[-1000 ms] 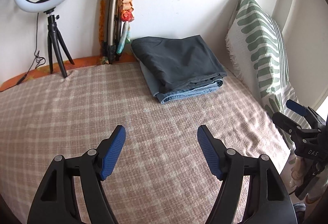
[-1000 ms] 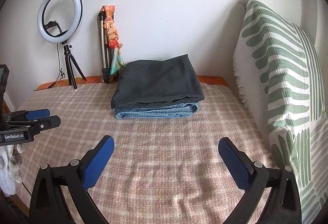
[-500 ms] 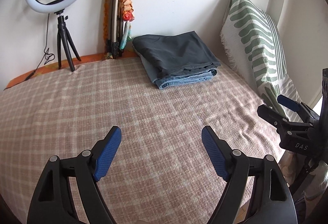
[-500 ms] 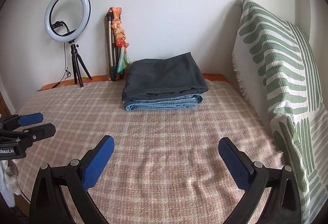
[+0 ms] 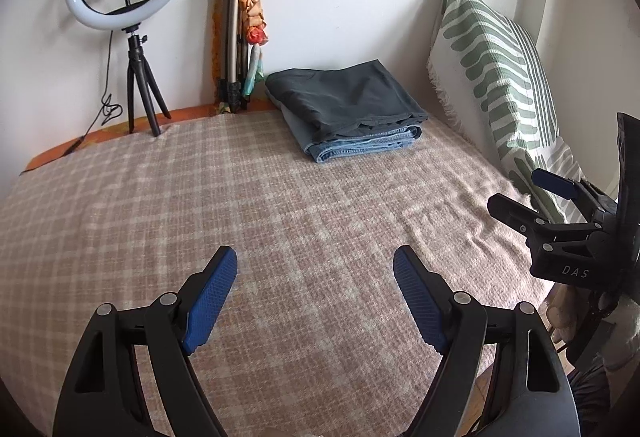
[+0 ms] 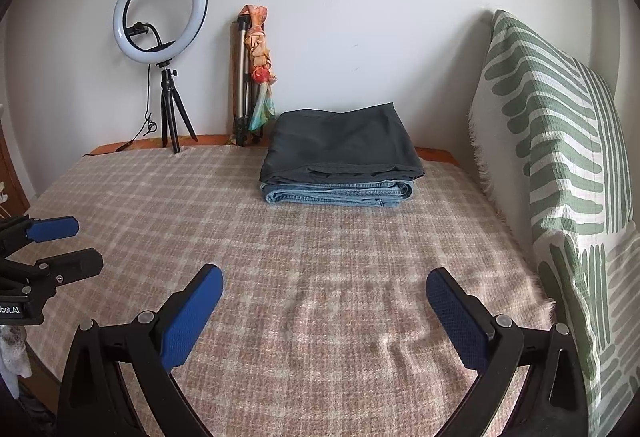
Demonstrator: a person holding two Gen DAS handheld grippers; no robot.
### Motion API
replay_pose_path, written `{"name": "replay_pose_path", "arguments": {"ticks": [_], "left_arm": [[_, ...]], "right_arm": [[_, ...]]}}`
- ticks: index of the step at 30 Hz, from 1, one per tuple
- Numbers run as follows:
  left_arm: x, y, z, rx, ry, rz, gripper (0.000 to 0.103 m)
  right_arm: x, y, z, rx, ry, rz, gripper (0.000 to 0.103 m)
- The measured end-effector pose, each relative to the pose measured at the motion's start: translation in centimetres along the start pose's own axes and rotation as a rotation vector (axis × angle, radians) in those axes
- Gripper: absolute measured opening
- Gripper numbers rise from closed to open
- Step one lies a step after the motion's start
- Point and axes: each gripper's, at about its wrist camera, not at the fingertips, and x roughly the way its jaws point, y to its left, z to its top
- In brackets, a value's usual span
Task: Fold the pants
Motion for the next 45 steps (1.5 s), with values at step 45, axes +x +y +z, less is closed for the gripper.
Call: {"name": "replay_pose_path", "arguments": {"ticks": [45], "left_arm": [[-0.60, -0.32, 0.25, 0.017, -0.013, 0.108, 0.081]], "right_arm": [[-0.61, -0.64, 0.24, 0.055, -0.014, -0.003, 0.103]]}}
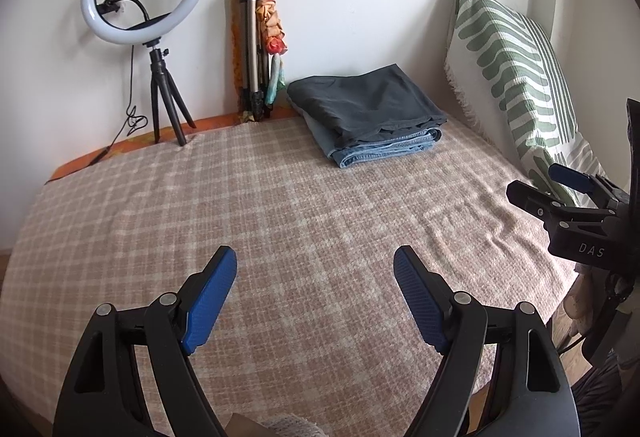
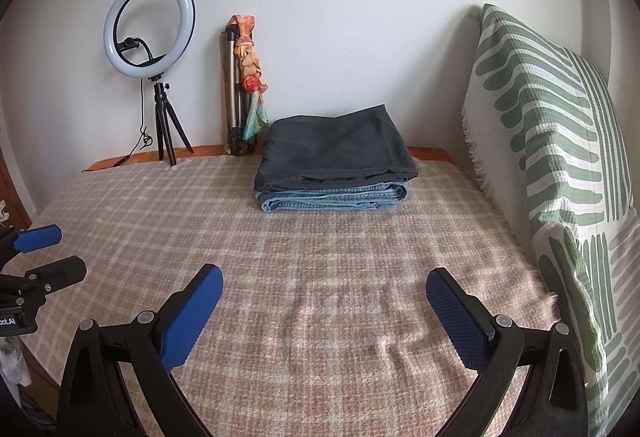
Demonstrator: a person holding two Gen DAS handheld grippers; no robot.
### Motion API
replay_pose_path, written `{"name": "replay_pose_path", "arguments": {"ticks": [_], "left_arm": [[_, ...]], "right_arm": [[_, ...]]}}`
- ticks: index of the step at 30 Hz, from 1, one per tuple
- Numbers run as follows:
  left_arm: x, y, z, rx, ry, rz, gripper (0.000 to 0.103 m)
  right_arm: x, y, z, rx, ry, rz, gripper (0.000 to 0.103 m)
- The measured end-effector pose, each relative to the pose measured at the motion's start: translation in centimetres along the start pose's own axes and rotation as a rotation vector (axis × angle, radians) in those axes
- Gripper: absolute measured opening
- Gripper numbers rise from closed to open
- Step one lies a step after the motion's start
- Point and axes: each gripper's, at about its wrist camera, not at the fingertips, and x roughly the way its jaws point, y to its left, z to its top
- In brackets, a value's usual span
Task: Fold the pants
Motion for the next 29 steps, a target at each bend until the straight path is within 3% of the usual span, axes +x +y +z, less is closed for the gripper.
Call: {"name": "replay_pose_path", "arguments": {"ticks": [21, 29], "left_arm": [[-0.44, 0.00, -0.06, 0.019, -0.025, 0.050, 0.081], [-0.71, 0.28, -0.14, 0.034, -0.041, 0.031, 0.081]], "right_arm": [[-0.15, 0.89, -0.13, -0.001, 0.009, 0.004, 0.103], [0.05, 0.93, -0.11, 0.020, 0.024, 0.023, 0.103]]}}
